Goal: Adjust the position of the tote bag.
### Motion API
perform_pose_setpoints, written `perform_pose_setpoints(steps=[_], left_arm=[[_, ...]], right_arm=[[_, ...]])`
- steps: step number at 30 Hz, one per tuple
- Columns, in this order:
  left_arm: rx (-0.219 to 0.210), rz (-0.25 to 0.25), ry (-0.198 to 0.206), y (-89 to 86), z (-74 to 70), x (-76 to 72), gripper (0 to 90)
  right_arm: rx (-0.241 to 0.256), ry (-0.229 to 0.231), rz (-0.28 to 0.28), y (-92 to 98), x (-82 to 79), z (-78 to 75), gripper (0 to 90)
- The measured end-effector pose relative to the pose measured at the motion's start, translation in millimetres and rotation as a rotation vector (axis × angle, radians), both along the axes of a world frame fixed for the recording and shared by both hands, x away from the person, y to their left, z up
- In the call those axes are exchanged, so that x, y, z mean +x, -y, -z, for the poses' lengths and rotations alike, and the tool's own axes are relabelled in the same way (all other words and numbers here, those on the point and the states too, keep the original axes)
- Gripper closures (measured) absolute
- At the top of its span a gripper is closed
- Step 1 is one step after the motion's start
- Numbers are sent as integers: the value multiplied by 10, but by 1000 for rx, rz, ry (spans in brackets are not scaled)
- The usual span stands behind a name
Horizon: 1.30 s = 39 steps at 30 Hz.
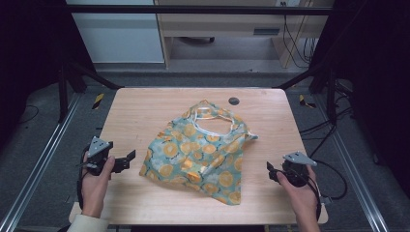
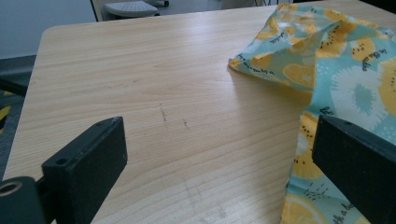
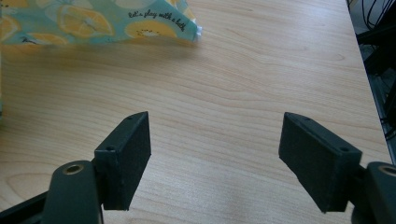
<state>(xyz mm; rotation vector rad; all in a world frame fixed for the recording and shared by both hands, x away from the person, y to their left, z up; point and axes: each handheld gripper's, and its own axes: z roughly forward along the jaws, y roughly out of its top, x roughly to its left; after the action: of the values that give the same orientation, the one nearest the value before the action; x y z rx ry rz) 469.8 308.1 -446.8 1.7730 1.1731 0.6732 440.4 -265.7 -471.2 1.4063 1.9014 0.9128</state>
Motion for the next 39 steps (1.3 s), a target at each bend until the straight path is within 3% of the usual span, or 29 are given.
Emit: perform_pose_setpoints(steps=[4,8,9,16,20,26,27,29,32,33,34,35,37,39], left_arm=[[27,31,-22,85,2,-17,34],[27,50,-23,144,-28,-48,37],[12,61,-25,181,-52,-52,38],[32,111,-26,316,-241,54,39],[61,129,-31,405,-347,185,41],[108,163,-24,569,-573,419,45],[109,164,-28,614,-623,476,45],[132,182,-42,707,-730,605,45],[142,185,-52,776,-787,702,48],[169,190,-69,838,-832,801,48],[169,190,-69,838,-832,801,48],[205,199,-90,926,-852,921,48],[236,197,-112,991,-845,1032,47],[236,200,-129,1030,-819,1121,47]], right_arm=[[4,-4,-6,-3,-7,-5,251],[17,-15,0,-18,-6,-10,234],[26,-20,5,-21,-5,-14,218],[17,-48,-14,-65,11,-51,200],[23,-50,-28,-73,67,-141,264],[43,-47,-100,-118,230,-419,457],[43,-47,-100,-118,230,-419,457],[38,-51,-140,-184,401,-545,526],[39,-61,-157,-226,529,-599,541],[44,-73,-154,-295,707,-664,541],[44,-73,-154,-295,707,-664,541],[31,-86,-159,-360,881,-718,515],[20,-95,-160,-417,1041,-758,459],[29,-114,-147,-472,1241,-770,399]])
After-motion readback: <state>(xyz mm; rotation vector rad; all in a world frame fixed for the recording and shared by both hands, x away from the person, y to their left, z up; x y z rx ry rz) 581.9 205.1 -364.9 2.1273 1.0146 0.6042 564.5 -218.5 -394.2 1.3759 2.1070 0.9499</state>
